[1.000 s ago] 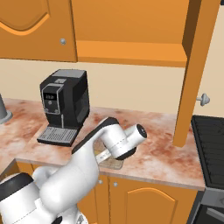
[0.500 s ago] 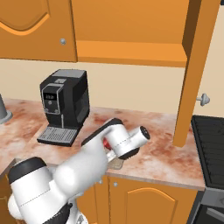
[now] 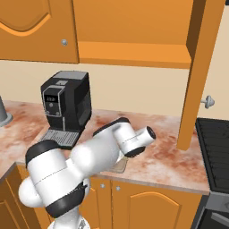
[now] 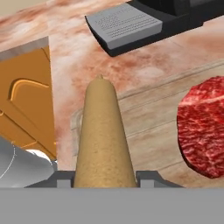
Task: Open the cabinet, retrieve the rolling pin, and place it next to the meat on the cutting board to prepare for tenderizing.
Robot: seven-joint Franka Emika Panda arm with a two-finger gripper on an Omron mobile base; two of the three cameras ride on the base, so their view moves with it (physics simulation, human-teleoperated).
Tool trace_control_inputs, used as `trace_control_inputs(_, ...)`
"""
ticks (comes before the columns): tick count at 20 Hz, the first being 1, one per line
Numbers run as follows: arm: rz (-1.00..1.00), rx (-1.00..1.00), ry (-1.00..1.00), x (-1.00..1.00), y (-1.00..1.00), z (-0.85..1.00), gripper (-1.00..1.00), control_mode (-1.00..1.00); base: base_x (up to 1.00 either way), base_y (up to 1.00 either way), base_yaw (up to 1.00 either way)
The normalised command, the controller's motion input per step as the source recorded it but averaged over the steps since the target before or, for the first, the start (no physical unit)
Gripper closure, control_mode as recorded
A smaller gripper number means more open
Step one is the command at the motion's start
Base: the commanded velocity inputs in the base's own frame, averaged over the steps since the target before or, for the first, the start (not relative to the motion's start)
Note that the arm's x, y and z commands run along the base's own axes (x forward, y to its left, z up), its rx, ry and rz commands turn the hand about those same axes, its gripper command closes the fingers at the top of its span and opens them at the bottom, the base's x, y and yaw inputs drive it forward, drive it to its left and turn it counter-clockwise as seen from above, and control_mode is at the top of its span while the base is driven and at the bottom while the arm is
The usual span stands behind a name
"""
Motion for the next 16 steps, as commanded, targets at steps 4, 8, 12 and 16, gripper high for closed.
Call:
trace_control_inputs(4, 0.04, 0.0, 0.0, 0.18, -0.09, -0.25, 1.0, -1.0, 0.0, 0.0, 0.0)
trace_control_inputs(8, 0.03, 0.0, 0.0, 0.15, -0.02, -0.2, 1.0, -1.0, 0.0, 0.0, 0.0)
trace_control_inputs(12, 0.01, 0.0, 0.0, 0.12, 0.0, -0.21, 1.0, -1.0, 0.0, 0.0, 0.0)
trace_control_inputs(16, 0.0, 0.0, -0.02, 0.17, 0.0, -0.07, -1.0, -1.0, 0.0, 0.0, 0.0)
